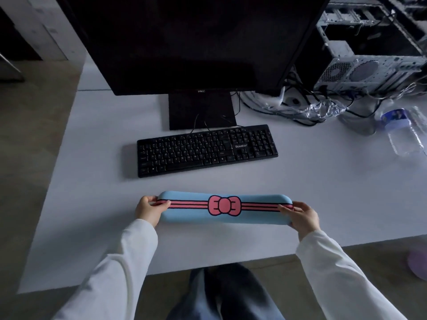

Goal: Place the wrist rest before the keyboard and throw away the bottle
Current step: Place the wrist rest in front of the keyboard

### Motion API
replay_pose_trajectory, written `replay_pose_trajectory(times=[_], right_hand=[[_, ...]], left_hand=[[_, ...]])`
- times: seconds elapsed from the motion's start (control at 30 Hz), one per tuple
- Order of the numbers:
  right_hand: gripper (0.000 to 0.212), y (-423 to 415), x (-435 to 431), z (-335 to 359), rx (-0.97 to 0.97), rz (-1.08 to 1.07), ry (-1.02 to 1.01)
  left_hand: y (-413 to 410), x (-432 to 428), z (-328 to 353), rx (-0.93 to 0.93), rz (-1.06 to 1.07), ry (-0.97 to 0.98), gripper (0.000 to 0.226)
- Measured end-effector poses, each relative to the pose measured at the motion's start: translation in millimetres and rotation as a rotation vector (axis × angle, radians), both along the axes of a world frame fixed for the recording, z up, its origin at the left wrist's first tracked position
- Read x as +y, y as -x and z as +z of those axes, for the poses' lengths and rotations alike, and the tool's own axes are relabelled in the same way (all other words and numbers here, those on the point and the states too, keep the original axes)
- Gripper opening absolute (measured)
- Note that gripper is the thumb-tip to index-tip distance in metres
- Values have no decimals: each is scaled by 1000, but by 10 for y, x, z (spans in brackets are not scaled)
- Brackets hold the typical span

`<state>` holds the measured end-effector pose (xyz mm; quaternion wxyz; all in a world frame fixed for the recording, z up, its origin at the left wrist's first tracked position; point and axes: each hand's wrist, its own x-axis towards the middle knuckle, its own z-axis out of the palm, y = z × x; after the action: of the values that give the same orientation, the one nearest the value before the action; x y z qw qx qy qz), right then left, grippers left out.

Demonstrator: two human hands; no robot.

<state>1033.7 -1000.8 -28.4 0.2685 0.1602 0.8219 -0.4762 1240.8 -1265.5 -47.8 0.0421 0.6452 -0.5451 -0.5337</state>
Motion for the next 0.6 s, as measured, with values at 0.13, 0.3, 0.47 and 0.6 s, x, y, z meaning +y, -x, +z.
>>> replay_pose_trajectory(times=[0.13, 0.3, 0.47, 0.6], right_hand=[[35, 220, -230, -2, 50, 92, -14], [33, 428, -372, -25, 69, 159, -19], [33, 621, -459, -79, 75, 230, -39], [29, 705, -548, -102, 70, 276, -45]], left_hand=[[-13, 8, 35, -26, 46, 66, 47], [65, 52, 36, -20, 133, 89, 47], [150, 99, -6, -46, 179, 114, 46], [216, 85, -8, -73, 190, 141, 45]])
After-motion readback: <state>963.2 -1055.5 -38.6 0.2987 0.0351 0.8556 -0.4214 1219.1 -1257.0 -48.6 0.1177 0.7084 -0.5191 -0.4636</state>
